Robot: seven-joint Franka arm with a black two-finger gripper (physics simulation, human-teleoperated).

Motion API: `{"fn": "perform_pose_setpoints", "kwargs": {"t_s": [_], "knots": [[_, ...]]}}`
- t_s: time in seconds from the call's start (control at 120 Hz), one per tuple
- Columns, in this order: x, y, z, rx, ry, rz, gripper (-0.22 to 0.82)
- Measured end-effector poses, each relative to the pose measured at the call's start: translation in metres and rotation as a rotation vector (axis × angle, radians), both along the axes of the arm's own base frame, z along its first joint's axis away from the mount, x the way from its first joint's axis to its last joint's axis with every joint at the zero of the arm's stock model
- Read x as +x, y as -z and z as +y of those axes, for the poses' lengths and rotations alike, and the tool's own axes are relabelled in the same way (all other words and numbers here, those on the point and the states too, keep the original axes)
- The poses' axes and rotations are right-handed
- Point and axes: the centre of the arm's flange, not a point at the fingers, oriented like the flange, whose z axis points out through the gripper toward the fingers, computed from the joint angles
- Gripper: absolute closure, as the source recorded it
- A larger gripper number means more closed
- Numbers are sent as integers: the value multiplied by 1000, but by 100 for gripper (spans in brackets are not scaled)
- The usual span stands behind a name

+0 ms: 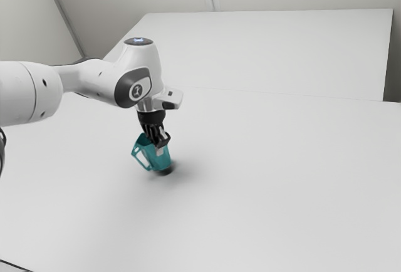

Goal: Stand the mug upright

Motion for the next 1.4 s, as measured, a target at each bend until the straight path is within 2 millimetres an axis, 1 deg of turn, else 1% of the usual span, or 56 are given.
{"fn": "perform_pose_setpoints", "kwargs": {"t_s": [0.217, 0.467, 0.625, 0.8, 0.967, 1.067, 1.183, 1.317, 1.4], "knots": [[-1, 2, -1, 42, -34, -13, 77], [-1, 11, -7, 68, -69, -28, 78], [-5, 21, -7, 74, -100, -30, 78], [-5, 24, -8, 77, -129, -42, 78], [-6, 18, -14, 73, -139, -54, 41], [-6, 12, -13, 72, -148, -63, 26], [-7, 3, -13, 71, -156, -76, 15], [-13, -31, -13, 66, -165, -121, 8], [-18, -46, -14, 67, -169, -131, 5]]}}
